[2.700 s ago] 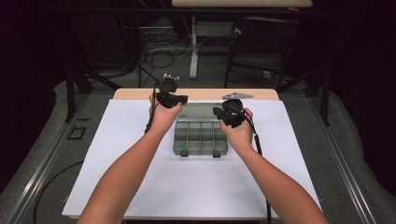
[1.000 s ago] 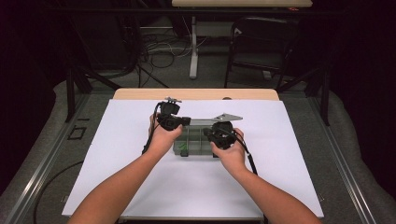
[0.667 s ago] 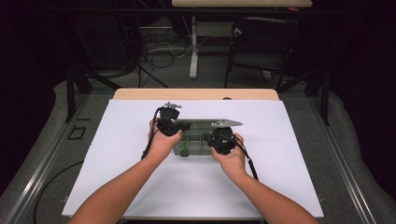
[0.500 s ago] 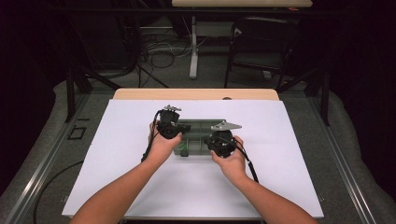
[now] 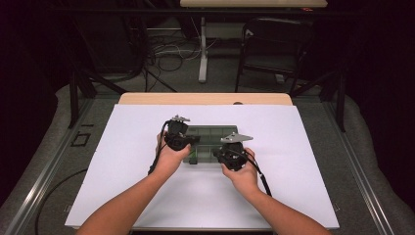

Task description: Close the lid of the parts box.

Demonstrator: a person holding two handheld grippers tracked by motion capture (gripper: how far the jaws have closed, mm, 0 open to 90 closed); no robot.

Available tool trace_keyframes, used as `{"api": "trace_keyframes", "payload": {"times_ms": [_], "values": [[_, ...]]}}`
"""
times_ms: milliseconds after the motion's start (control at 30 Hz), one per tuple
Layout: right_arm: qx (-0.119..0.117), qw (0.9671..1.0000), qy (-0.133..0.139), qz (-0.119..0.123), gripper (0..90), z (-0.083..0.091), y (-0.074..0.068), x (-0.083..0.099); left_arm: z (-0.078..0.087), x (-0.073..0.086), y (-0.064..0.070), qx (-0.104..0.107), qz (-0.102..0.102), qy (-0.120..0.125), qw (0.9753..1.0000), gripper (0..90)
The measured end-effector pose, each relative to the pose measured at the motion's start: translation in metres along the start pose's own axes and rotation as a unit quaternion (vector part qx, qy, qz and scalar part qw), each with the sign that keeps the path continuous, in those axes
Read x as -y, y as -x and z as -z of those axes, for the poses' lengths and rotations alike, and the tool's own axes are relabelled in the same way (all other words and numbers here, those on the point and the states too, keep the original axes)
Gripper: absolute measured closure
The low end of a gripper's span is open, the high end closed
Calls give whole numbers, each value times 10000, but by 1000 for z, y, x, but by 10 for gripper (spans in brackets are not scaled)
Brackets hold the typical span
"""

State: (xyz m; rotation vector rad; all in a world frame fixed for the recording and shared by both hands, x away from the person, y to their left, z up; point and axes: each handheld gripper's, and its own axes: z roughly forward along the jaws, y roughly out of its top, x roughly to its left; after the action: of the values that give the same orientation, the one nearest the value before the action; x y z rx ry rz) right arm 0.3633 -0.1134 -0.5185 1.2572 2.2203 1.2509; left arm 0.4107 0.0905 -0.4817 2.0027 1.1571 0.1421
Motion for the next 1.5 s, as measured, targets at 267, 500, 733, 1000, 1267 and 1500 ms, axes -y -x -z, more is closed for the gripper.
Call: {"api": "trace_keyframes", "payload": {"times_ms": [267,500,733,1000,1267,1500], "values": [[-20,10000,-19,-32,900,0,-1,4,-2,4,0,25,42,-18,10000,900],[-40,10000,-59,-54,900,0,-1,7,-3,6,-1,21,38,-19,10000,900],[-60,9999,-57,-68,900,1,-1,8,-3,8,-2,29,56,-22,10000,900],[-178,9997,-41,133,900,7,-12,13,-7,15,-3,41,84,-86,9999,900],[-151,9998,-17,151,900,12,-11,10,-11,23,-4,15,80,-175,9998,900],[-32,9999,-44,123,900,12,-4,7,-16,28,-6,23,91,-249,9996,900]]}}
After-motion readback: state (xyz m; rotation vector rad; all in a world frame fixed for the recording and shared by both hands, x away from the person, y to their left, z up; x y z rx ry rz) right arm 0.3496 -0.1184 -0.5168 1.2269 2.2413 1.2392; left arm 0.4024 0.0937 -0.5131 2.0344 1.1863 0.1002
